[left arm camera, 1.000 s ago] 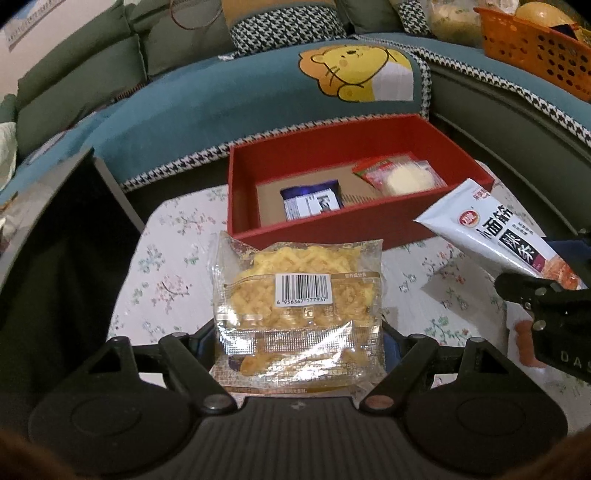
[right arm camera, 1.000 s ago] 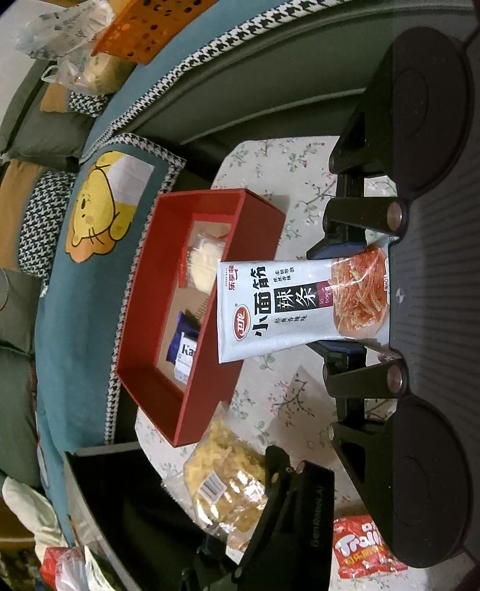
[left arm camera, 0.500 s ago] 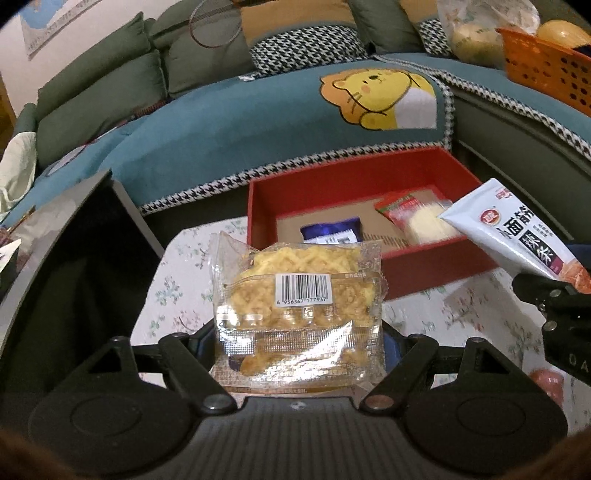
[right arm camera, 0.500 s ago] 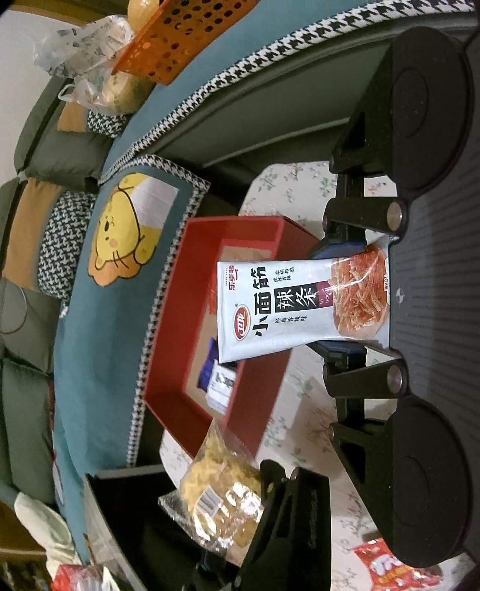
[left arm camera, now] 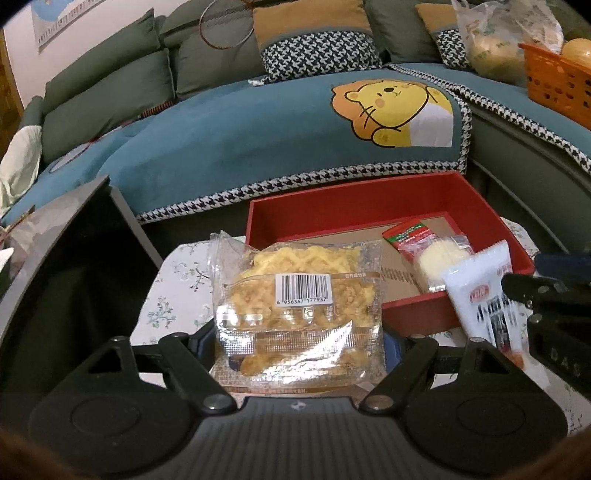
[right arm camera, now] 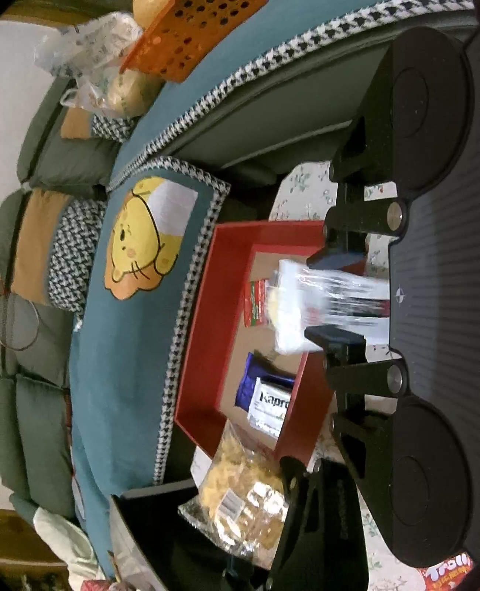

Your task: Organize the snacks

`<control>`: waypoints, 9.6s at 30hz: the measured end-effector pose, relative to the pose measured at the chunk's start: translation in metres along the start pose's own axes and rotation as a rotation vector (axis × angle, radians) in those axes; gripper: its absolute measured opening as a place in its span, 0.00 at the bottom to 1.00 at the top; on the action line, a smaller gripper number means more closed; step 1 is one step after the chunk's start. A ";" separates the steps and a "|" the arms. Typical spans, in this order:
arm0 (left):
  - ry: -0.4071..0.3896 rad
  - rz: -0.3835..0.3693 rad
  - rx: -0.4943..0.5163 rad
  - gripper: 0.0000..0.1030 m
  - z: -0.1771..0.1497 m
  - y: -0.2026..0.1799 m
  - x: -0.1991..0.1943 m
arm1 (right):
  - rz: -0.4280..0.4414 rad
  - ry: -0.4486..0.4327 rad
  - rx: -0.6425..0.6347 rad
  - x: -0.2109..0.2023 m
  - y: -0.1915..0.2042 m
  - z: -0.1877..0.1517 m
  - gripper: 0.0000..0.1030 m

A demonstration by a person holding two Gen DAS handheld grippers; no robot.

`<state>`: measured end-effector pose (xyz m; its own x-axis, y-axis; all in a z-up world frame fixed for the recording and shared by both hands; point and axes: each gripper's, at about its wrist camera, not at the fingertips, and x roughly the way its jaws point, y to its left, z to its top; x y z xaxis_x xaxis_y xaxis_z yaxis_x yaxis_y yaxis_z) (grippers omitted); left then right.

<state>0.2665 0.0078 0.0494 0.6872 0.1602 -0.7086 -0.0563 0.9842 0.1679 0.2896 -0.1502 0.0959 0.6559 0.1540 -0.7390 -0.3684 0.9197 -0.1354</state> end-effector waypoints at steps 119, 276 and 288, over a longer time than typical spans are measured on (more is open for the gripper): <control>-0.052 0.105 -0.080 1.00 0.053 -0.010 0.054 | -0.104 -0.121 -0.023 0.058 -0.016 0.041 0.80; 0.161 -0.066 0.046 1.00 -0.086 0.050 -0.043 | 0.099 0.085 -0.035 -0.047 0.037 -0.049 0.87; 0.231 -0.125 0.141 1.00 -0.134 0.062 -0.054 | 0.187 0.125 -0.113 -0.072 0.066 -0.078 0.87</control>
<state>0.1286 0.0703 0.0061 0.4985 0.0675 -0.8642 0.1309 0.9797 0.1520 0.1665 -0.1284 0.0891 0.4852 0.2650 -0.8333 -0.5519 0.8320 -0.0568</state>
